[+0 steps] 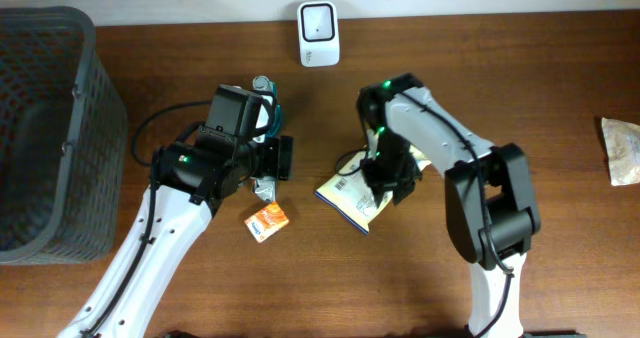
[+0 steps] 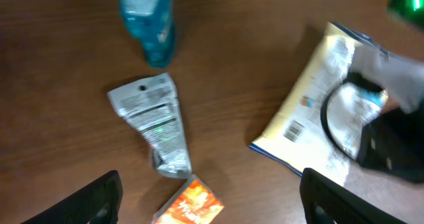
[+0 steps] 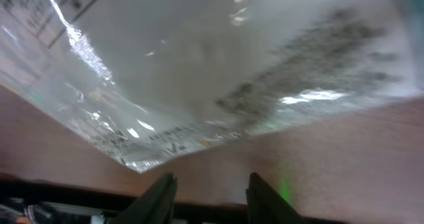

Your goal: Scan the item barcode

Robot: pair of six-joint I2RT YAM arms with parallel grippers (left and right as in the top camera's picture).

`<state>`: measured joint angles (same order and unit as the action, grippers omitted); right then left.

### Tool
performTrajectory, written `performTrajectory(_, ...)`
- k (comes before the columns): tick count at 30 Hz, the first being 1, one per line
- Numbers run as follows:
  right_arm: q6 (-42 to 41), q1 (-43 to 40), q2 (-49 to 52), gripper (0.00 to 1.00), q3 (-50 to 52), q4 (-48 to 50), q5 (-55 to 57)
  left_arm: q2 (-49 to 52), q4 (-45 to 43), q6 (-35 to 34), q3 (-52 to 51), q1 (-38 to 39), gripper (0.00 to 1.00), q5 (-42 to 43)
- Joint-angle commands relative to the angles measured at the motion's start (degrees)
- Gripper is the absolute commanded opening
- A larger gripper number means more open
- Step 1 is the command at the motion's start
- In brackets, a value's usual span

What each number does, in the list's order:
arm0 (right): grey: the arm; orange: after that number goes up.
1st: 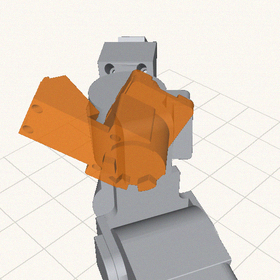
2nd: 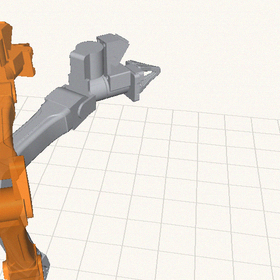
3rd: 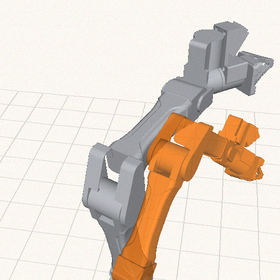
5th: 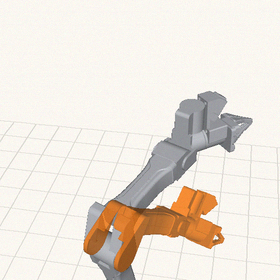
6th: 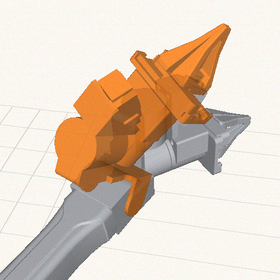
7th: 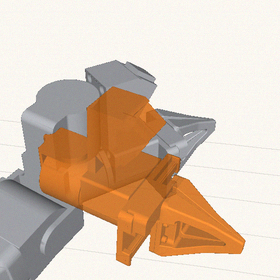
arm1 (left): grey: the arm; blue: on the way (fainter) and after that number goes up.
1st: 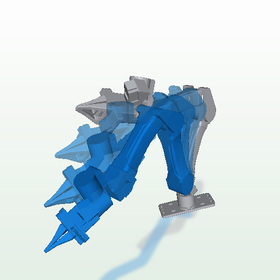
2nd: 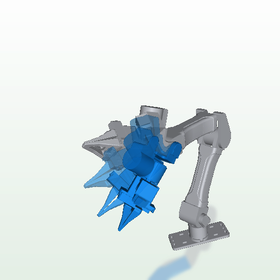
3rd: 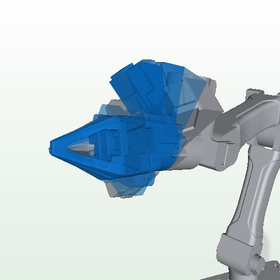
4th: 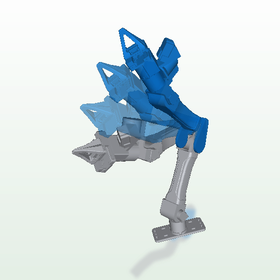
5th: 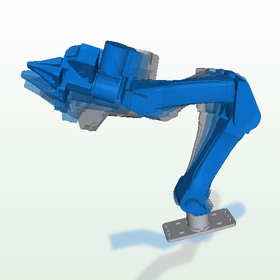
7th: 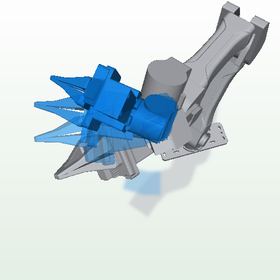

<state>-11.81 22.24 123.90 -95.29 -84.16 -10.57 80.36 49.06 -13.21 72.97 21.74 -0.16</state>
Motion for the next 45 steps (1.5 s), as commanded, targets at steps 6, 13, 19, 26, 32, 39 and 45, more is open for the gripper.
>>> performTrajectory(6, -8.24, 2.12, -0.63, 0.36, 6.40, 13.77, -1.20, 0.42, 0.57, -5.22, -0.76, -0.17, 0.87, -5.51)
performTrajectory(13, -11.28, 2.12, -0.63, 0.36, 6.36, 29.86, -6.84, 0.42, 0.74, -5.22, -0.76, -0.17, 0.91, -5.51)
performTrajectory(19, -17.46, 1.75, -0.66, 0.37, 3.21, 34.86, -7.08, 0.42, 0.76, -5.22, -0.76, -0.15, 0.93, -5.49)
performTrajectory(26, -14.97, -1.42, -0.66, 0.40, -12.17, 26.03, -3.32, 0.44, 1.18, -5.20, -0.76, -0.15, 0.95, -5.49)
performTrajectory(32, -9.29, -5.07, 0.81, 0.39, -12.76, 30.95, -0.37, 0.44, 1.16, -5.20, -0.76, -0.15, 0.96, -5.49)
performTrajectory(39, -9.64, -5.33, 5.70, 0.30, -10.23, 32.41, 5.01, 0.44, 1.38, -5.20, -0.76, -0.15, 1.00, -5.46)
performTrajectory(45, -9.68, -6.95, 5.73, 0.29, -10.23, 25.77, 11.96, 0.44, 2.29, -5.20, -0.79, -0.15, 0.99, -5.49)
